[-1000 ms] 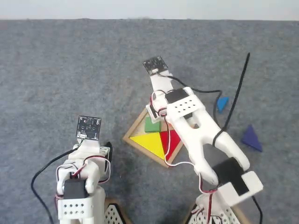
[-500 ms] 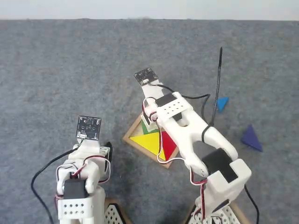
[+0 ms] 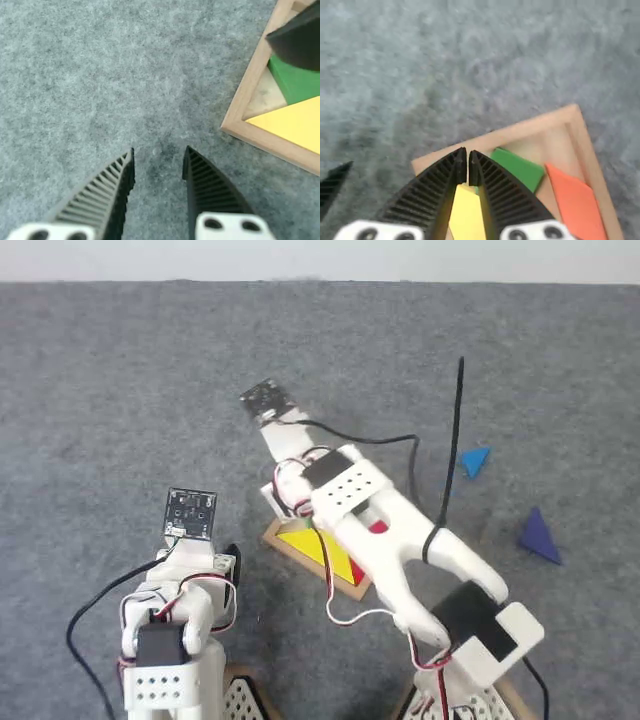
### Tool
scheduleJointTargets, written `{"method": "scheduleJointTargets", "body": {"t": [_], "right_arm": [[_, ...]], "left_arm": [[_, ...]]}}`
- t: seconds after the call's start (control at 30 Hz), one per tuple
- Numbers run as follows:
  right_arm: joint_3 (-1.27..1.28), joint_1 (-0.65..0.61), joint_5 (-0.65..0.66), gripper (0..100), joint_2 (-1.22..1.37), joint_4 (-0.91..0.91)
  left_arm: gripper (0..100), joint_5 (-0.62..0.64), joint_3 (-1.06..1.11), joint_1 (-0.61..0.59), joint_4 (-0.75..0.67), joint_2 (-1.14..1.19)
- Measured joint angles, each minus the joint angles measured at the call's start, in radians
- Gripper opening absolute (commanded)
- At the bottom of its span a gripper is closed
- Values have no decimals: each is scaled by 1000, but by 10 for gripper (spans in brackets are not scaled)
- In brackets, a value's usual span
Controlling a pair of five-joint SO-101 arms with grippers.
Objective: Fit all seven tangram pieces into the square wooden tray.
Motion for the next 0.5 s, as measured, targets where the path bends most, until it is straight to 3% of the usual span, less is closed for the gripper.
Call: {"method": "scheduleJointTargets", "body": {"t": [0.2, 0.5], "right_arm": [[0, 6, 0, 6, 138, -3], [-23, 72, 0, 6, 146, -5]], "left_arm": [[153, 0, 0, -2, 0, 0], [153, 0, 0, -2, 0, 0]]}}
